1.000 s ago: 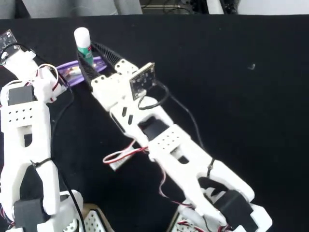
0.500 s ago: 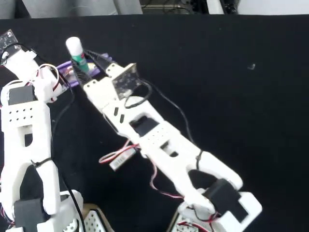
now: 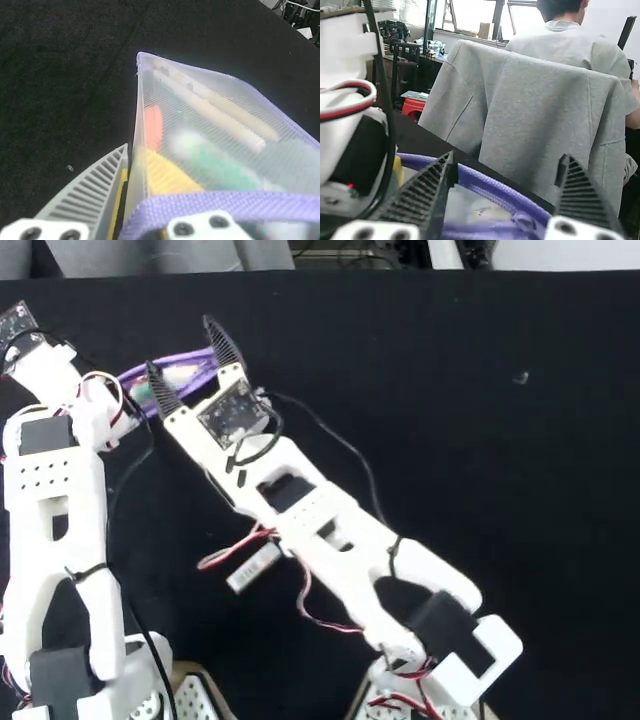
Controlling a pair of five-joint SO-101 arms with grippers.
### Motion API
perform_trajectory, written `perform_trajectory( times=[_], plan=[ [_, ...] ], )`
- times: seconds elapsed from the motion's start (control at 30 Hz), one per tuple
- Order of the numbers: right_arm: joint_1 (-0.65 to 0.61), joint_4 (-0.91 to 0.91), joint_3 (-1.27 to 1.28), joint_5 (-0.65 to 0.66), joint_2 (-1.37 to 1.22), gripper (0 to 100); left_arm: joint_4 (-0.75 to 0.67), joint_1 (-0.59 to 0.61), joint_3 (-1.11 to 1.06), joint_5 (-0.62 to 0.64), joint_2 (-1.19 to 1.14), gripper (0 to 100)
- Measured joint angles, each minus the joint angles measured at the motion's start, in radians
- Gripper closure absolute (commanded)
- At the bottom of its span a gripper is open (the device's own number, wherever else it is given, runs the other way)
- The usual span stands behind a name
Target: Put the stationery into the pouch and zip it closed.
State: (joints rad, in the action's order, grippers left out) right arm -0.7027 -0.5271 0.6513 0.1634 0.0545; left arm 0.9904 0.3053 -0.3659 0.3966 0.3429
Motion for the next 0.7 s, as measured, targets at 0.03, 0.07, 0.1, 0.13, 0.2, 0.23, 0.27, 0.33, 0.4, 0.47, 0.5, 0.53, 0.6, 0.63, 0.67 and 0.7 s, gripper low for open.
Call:
perform_trajectory(
  times=[0.03, 0.07, 0.1, 0.13, 0.2, 0.23, 0.27, 0.33, 0.4, 0.47, 0.5, 0.53, 0.6, 0.63, 0.67, 0.7],
  plan=[
    [0.000, 0.000, 0.000, 0.000, 0.000, 68.1, 0.000, 0.000, 0.000, 0.000, 0.000, 97],
    [0.000, 0.000, 0.000, 0.000, 0.000, 68.1, 0.000, 0.000, 0.000, 0.000, 0.000, 97],
    [0.000, 0.002, 0.000, 0.000, 0.000, 68.1, 0.000, 0.000, -0.002, 0.000, 0.000, 97],
    [0.000, 0.002, 0.000, 0.000, 0.000, 68.1, 0.000, 0.000, 0.000, 0.000, 0.000, 97],
    [0.000, 0.005, 0.000, 0.000, 0.003, 68.1, 0.000, 0.000, 0.000, 0.000, 0.000, 97],
    [0.000, 0.014, 0.005, 0.000, 0.015, 68.1, 0.000, 0.000, 0.000, 0.000, 0.000, 97],
    [0.000, 0.029, 0.015, 0.000, 0.037, 68.1, 0.000, 0.000, 0.000, 0.000, 0.000, 97],
    [0.002, 0.084, 0.026, 0.000, 0.097, 68.1, 0.000, 0.000, 0.000, -0.002, 0.000, 97],
    [0.002, 0.167, 0.028, 0.000, 0.172, 68.1, 0.000, 0.000, 0.000, -0.002, 0.000, 97],
    [0.005, 0.278, 0.028, 0.000, 0.262, 68.1, 0.000, 0.000, 0.000, -0.002, 0.000, 97],
    [0.014, 0.345, 0.028, 0.000, 0.308, 68.1, 0.000, 0.003, 0.000, -0.002, 0.000, 97],
    [0.025, 0.410, 0.028, 0.000, 0.359, 68.1, 0.000, 0.008, 0.000, -0.002, 0.000, 97],
    [0.060, 0.537, 0.028, 0.000, 0.459, 68.1, -0.014, 0.015, -0.003, -0.002, 0.000, 97],
    [0.078, 0.597, 0.028, 0.009, 0.506, 68.1, -0.018, 0.017, -0.006, -0.002, 0.000, 97],
    [0.097, 0.655, 0.028, 0.029, 0.554, 68.1, -0.021, 0.017, -0.008, 0.000, 0.000, 97],
    [0.109, 0.710, 0.028, 0.060, 0.600, 68.1, -0.021, 0.017, -0.008, 0.000, 0.000, 97]
  ],
)
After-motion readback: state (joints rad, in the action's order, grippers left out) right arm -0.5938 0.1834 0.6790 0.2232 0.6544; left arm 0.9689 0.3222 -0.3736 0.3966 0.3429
